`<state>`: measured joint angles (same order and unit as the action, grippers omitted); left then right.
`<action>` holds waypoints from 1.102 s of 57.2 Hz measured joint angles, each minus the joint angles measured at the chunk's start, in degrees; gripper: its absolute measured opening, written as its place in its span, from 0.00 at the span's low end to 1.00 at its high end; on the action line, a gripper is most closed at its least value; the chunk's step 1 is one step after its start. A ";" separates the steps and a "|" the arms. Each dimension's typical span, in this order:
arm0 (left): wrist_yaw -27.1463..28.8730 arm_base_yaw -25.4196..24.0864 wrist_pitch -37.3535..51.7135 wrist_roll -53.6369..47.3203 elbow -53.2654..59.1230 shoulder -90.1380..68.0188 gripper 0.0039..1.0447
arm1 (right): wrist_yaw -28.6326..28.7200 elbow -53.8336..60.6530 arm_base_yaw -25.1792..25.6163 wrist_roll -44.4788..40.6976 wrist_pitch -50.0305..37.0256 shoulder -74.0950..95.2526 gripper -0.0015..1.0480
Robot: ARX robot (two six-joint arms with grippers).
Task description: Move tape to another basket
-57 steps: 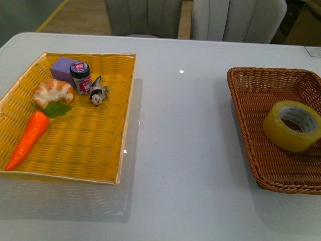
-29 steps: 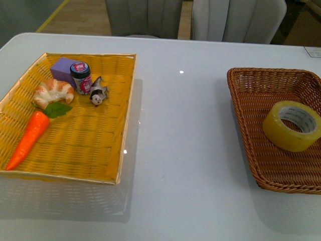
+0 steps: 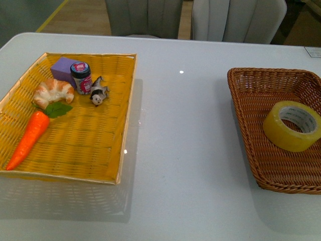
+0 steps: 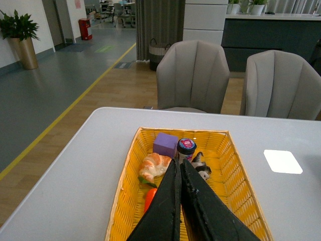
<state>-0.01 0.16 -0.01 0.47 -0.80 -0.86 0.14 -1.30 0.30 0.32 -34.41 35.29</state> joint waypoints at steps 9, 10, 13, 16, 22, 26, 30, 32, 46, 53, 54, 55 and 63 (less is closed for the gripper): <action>0.00 0.00 0.00 0.00 0.00 0.00 0.01 | 0.00 0.00 -0.09 0.00 5.75 -6.16 0.02; 0.00 0.00 0.00 0.00 0.00 0.00 0.01 | 0.00 0.00 -0.09 0.00 6.05 -6.51 0.02; 0.00 0.00 0.00 0.00 0.00 0.00 0.01 | 0.00 0.00 -0.09 0.00 8.00 -8.68 0.02; 0.00 0.00 0.00 0.00 0.00 0.00 0.01 | 0.00 0.02 -0.09 0.00 9.66 -10.45 0.02; 0.00 0.00 0.00 0.00 0.00 0.00 0.01 | 0.00 0.02 -0.09 0.00 13.11 -13.92 0.02; 0.00 0.00 0.00 0.00 0.00 0.00 0.01 | 0.00 0.02 -0.09 0.00 14.99 -15.87 0.02; 0.00 0.00 0.00 0.00 0.00 0.00 0.01 | 0.02 0.02 -0.09 0.00 16.57 -17.49 0.02; 0.00 0.00 0.00 0.00 0.00 0.00 0.01 | 0.00 0.02 -0.09 0.00 17.18 -18.12 0.02; 0.00 0.00 0.00 0.00 0.00 0.00 0.01 | 0.02 0.02 -0.09 0.00 21.81 -22.75 0.02; 0.00 0.00 0.00 0.00 0.00 0.00 0.01 | 0.00 0.02 -0.09 0.00 24.37 -25.27 0.02; 0.00 0.00 0.00 0.00 0.00 0.00 0.01 | -0.09 0.00 -0.11 0.00 26.86 -27.28 0.02; 0.00 0.00 0.00 0.00 0.00 0.00 0.01 | -0.02 0.00 -0.13 0.00 29.18 -28.76 0.02; 0.00 0.00 0.00 0.00 0.00 0.00 0.01 | -0.15 0.00 -0.17 0.00 34.21 -34.77 0.02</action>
<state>-0.01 0.16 -0.01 0.47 -0.80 -0.86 -0.01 -1.30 0.12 0.32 -0.21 0.51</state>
